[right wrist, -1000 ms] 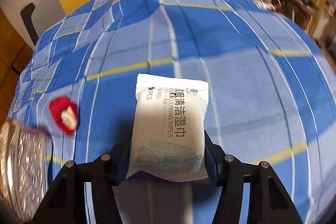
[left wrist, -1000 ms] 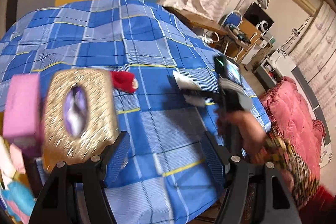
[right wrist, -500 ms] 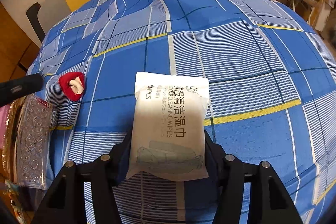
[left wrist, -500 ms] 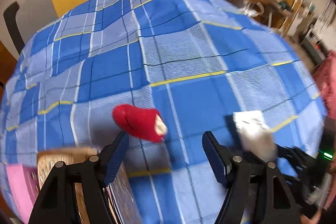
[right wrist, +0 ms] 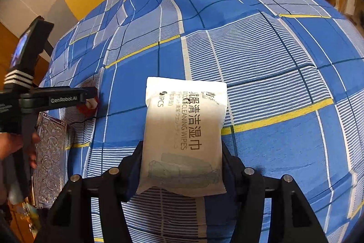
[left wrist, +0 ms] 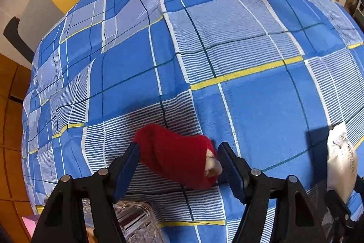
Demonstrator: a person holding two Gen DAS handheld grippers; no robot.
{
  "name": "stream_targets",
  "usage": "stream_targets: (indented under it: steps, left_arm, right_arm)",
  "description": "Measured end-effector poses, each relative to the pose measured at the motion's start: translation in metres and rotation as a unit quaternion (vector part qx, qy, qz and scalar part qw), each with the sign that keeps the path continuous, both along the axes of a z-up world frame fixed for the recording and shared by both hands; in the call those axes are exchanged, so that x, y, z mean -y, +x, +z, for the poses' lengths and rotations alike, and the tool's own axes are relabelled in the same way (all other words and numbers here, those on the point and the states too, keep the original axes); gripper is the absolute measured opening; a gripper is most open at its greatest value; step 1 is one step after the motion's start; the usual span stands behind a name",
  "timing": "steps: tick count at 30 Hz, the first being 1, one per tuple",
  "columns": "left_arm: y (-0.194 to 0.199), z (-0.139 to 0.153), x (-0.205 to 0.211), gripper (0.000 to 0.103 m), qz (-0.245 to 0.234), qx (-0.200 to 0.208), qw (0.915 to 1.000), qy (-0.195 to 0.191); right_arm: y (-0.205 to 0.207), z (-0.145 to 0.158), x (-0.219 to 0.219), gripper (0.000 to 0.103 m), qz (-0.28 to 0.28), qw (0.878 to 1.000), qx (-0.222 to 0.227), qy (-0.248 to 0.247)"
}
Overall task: Organize soft objects
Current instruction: 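Grasp the red fabric item with the left gripper while the right holds the wipes pack, then carry the red item into the gold tray, open left gripper while right holds wipes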
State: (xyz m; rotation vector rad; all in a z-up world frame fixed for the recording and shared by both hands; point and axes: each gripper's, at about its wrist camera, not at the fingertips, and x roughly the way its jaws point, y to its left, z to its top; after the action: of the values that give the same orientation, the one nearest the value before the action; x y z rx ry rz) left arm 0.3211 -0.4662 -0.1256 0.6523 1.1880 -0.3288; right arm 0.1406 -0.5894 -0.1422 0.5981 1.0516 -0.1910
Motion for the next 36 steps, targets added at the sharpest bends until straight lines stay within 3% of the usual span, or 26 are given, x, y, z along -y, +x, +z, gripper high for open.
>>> stream_targets:
  steps: [3, 8, 10, 16, 24, 28, 36]
  left_arm:
    - [-0.002, -0.011, 0.002, 0.064, -0.004, -0.01, 0.9999, 0.01]
    - [-0.001, -0.012, -0.004, 0.038, 0.022, -0.032, 0.9988, -0.031]
    - [-0.003, -0.008, -0.006, 0.034, 0.021, -0.03, 0.9985, -0.041]
    - [-0.015, 0.027, -0.025, 0.032, 0.035, -0.022, 0.9899, -0.136]
    - [-0.037, 0.08, -0.047, 0.032, 0.03, -0.006, 0.975, -0.22]
    - [-0.053, 0.109, -0.068, 0.032, 0.026, -0.011, 0.9662, -0.256]
    - [-0.08, 0.166, -0.135, 0.032, 0.017, 0.017, 0.9539, -0.299]
  right_arm:
    - [0.0, 0.0, 0.0, 0.061, -0.001, 1.0, 0.0, 0.002]
    - [0.001, 0.0, 0.0, 0.061, 0.0, 1.0, 0.0, 0.003]
    - [0.0, 0.0, 0.0, 0.061, -0.001, 1.0, 0.001, 0.003]
    - [0.0, -0.001, -0.001, 0.061, 0.004, 1.0, 0.003, -0.005]
    - [0.001, -0.001, -0.003, 0.061, 0.012, 1.0, 0.003, -0.019]
    - [0.001, -0.001, -0.006, 0.061, 0.017, 0.999, 0.003, -0.031]
    - [0.001, -0.001, -0.012, 0.061, 0.019, 0.998, 0.005, -0.06]
